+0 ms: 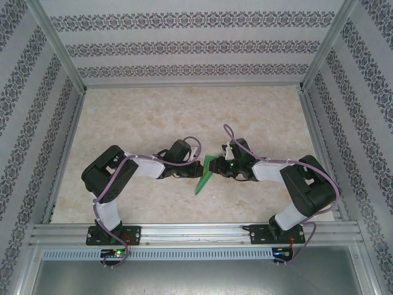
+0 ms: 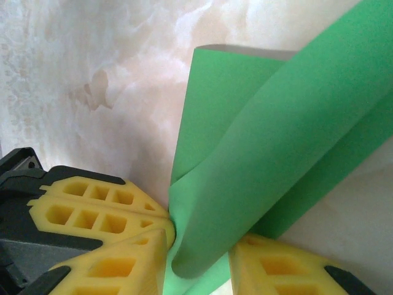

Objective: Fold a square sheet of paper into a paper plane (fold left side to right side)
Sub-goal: Fold the wing for the fifth time at the center of the table.

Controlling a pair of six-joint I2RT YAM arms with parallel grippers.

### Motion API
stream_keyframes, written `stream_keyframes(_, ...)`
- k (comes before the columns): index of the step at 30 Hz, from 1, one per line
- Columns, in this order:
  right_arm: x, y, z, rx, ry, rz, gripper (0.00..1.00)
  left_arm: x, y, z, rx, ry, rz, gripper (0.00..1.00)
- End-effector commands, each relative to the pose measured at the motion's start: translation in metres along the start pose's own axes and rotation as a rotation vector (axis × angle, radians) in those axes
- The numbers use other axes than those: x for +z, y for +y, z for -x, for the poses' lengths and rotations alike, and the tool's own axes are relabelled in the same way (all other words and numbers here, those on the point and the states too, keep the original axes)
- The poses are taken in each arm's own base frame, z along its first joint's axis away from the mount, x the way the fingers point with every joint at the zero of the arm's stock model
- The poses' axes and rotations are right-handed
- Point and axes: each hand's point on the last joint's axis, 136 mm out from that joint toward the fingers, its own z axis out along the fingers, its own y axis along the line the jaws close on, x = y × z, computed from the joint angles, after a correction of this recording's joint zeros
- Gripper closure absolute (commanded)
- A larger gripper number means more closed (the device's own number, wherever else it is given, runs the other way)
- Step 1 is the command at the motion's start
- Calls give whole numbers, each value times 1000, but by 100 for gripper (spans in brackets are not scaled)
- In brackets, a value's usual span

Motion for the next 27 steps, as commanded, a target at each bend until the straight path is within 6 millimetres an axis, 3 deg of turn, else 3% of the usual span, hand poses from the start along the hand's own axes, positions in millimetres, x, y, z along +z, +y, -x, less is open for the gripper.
stream_keyframes(1, -4, 2, 2, -8, -12, 8, 68, 12, 51, -35, -30, 96, 185, 96)
stream_keyframes(8, -11, -12, -3, 26, -9, -42, 63, 12, 51, -34, -28, 94, 187, 96)
stream_keyframes(14, -28, -4, -2, 0, -32, -39, 60, 12, 52, -34, -33, 91, 191, 96)
stream_keyframes(17, -34, 4, 3, -22, -50, -17, 67, 12, 53, -34, -36, 86, 193, 96)
stream_keyframes(21, -29, 19, 11, -45, -45, 30, 86, 11, 55, -34, -41, 82, 204, 96)
stream_keyframes(27, -18, 22, 20, -66, -47, 20, 91, 8, 62, -34, -64, 62, 243, 98)
